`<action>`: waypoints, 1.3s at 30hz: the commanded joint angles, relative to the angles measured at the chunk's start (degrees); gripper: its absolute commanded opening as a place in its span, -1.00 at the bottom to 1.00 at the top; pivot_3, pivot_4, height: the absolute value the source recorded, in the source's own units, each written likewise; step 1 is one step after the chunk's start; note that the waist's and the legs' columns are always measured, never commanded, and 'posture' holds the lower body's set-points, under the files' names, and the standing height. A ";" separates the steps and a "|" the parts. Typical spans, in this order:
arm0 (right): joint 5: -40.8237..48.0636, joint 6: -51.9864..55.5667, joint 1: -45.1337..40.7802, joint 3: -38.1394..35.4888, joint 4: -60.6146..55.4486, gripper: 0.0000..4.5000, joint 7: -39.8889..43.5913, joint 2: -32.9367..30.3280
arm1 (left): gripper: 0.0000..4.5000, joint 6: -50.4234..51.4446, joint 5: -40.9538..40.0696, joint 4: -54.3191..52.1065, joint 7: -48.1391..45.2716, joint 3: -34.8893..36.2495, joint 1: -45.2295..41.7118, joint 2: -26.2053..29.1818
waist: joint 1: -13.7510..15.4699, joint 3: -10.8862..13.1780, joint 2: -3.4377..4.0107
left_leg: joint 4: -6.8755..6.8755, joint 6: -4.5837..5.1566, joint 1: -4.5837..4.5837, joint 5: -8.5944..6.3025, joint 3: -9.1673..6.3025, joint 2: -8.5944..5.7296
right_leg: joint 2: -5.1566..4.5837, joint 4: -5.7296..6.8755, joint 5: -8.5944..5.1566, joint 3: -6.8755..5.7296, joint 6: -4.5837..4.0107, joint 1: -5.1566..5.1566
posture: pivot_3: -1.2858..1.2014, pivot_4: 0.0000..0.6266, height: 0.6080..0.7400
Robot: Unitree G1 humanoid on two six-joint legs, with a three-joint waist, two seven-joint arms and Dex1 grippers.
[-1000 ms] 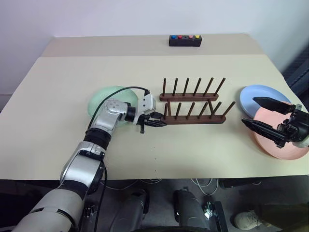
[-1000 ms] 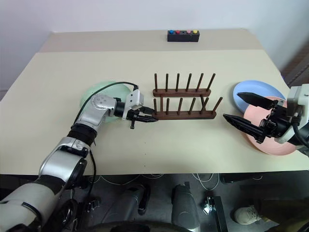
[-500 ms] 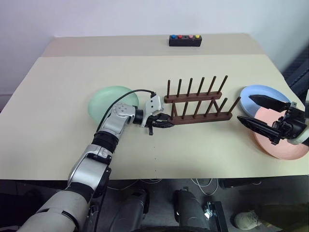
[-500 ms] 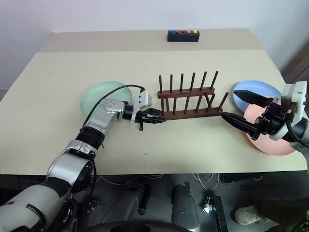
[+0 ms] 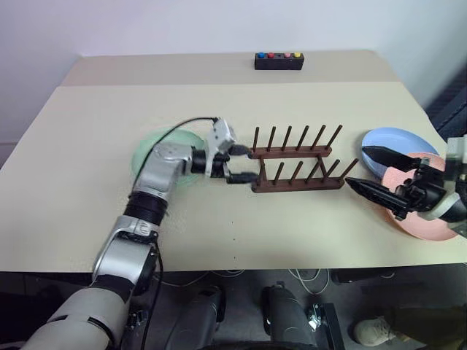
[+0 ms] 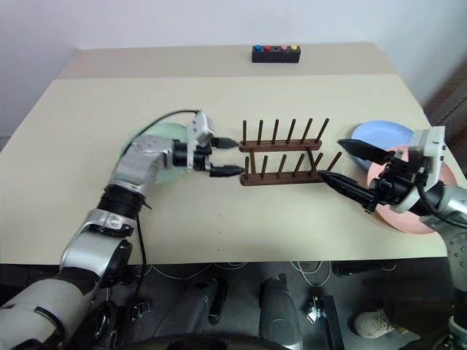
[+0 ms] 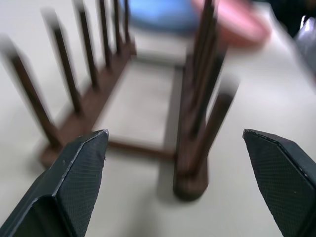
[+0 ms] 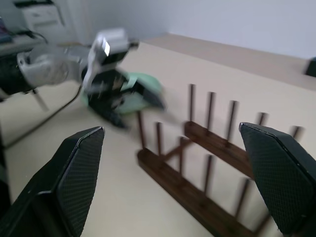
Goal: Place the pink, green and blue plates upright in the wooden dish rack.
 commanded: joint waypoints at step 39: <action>-54.53 -45.08 -28.78 35.03 50.15 -0.98 -11.78 5.02 | -0.97 -17.84 12.70 19.88 25.29 -12.31 -3.22 -8.64 | 0.00 -0.09 0.11 | 0.01 -0.17 0.16 0.10 0.13 -0.01 | 0.05 0.01 0.04 0.11 -0.01 0.08 | 0.03 -0.52 1.00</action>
